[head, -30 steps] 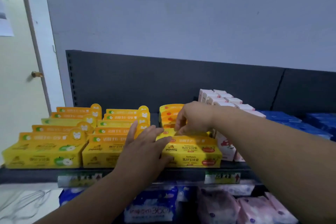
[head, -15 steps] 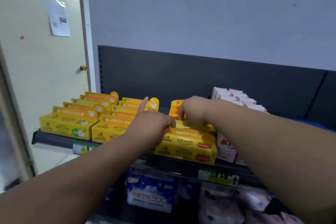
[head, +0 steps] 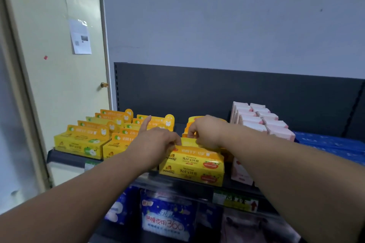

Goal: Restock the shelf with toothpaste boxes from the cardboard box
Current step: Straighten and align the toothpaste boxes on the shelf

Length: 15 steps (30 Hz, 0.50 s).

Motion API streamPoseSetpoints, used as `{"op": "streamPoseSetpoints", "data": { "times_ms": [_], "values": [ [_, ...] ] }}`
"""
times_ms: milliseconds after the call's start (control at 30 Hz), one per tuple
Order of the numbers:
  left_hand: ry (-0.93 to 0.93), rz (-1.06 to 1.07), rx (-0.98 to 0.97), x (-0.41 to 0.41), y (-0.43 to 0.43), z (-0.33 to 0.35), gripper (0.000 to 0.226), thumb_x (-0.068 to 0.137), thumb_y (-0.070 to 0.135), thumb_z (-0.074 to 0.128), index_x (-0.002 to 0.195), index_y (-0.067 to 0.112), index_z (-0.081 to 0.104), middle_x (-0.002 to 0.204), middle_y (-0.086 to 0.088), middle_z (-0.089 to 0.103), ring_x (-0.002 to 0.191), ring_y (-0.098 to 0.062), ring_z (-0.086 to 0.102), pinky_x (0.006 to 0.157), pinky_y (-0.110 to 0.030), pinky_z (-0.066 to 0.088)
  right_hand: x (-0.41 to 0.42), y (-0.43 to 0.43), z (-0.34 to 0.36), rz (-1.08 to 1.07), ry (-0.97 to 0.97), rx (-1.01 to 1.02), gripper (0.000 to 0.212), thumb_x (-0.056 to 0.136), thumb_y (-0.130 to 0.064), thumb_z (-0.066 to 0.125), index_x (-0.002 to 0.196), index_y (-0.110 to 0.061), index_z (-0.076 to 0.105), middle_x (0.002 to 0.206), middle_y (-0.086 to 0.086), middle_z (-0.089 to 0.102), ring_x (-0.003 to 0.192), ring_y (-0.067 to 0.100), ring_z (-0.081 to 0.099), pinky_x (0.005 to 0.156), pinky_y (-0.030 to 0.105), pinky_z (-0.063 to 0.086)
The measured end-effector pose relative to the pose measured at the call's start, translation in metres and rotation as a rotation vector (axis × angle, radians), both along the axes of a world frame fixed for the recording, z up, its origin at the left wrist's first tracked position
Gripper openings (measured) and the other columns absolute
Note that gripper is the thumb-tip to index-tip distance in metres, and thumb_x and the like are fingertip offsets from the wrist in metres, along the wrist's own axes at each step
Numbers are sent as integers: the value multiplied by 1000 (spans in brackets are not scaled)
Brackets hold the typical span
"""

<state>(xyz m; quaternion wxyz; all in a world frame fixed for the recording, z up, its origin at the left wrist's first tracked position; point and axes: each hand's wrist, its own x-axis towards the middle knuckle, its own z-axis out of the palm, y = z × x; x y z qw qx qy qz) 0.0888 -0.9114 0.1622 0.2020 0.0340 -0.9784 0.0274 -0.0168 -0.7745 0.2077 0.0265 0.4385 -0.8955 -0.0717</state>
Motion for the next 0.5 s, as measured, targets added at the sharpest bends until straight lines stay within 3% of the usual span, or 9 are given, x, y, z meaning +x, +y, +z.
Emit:
{"op": "streamPoseSetpoints", "data": {
  "times_ms": [167,267,367,500],
  "values": [
    [36,-48,69,-7,-8,12,17,96,38,49,108,40,62,105,19,64,105,-1,57,118,-43,-6,-3,2,14,-27,-59,-64,25,92,-22,60,114,-32,68,114,-6,63,102,17,58,84,27,48],
    [83,-76,79,-25,-16,28,18,95,37,51,110,40,62,107,20,63,108,-3,57,117,-42,4,-10,9,36,-75,6,-127,26,95,-26,57,118,-32,67,121,-5,63,109,18,58,89,28,47],
    [-17,-137,24,-52,-15,39,23,93,40,54,114,39,63,113,17,64,111,-7,56,116,-42,10,-15,13,51,-135,34,-26,37,93,-17,58,125,-34,62,126,-7,61,111,19,58,93,31,49],
    [-191,-192,-40,-90,-13,38,26,89,44,58,115,39,65,109,15,67,108,-8,57,114,-40,18,-19,18,52,-198,-58,92,49,88,-23,68,133,-37,54,133,-6,55,113,19,56,90,29,47]
  ]
}}
